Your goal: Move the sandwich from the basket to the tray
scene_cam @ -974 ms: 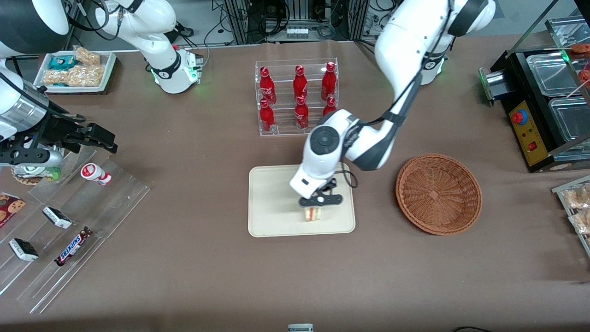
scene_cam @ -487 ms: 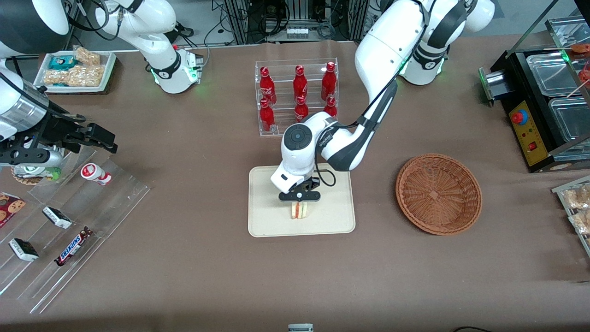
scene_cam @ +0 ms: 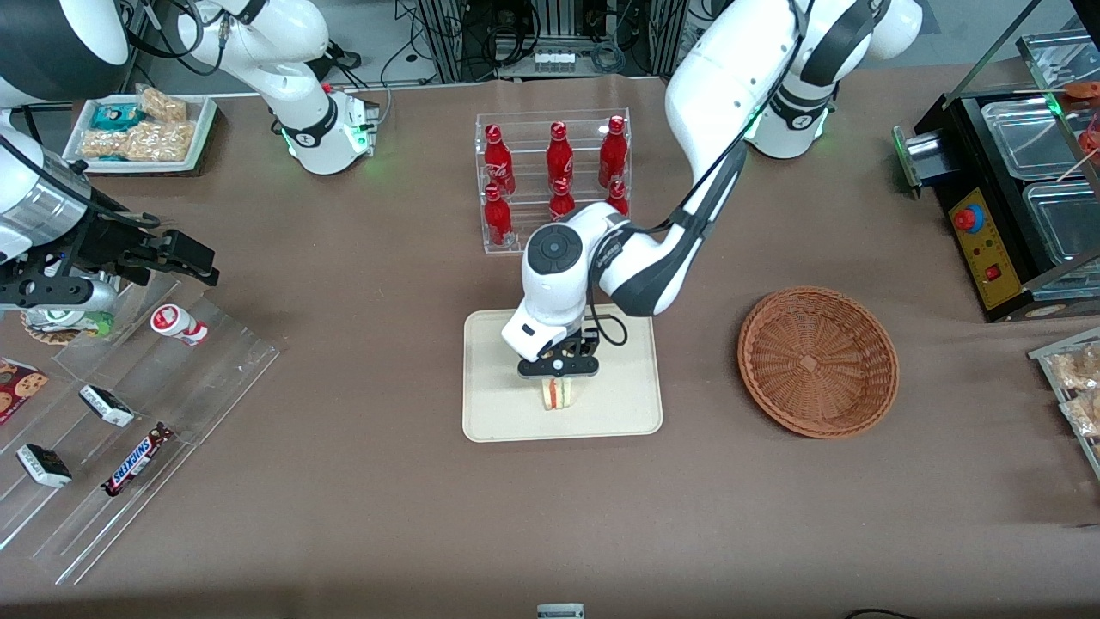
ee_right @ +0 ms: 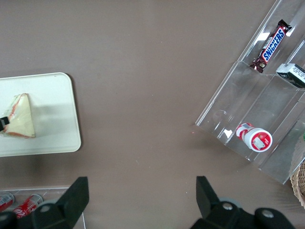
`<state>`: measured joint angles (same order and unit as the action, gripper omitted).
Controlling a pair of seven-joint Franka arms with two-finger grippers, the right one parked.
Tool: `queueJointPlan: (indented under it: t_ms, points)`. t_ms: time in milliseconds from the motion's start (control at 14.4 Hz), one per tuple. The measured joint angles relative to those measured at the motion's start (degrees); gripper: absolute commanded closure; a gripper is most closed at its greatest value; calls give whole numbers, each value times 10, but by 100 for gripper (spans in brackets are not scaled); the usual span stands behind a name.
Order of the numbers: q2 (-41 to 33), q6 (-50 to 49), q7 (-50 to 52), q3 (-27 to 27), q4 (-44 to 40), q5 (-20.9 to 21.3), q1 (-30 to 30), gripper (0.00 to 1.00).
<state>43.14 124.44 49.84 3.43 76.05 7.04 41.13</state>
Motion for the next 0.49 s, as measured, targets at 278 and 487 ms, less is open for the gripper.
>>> queueJointPlan:
  t_ms: [278,487]
  points:
    - [-79,-101,-7,-6,-2,1,-45,0]
    - [-118,-164,-29,-6,2,1,-80,0]
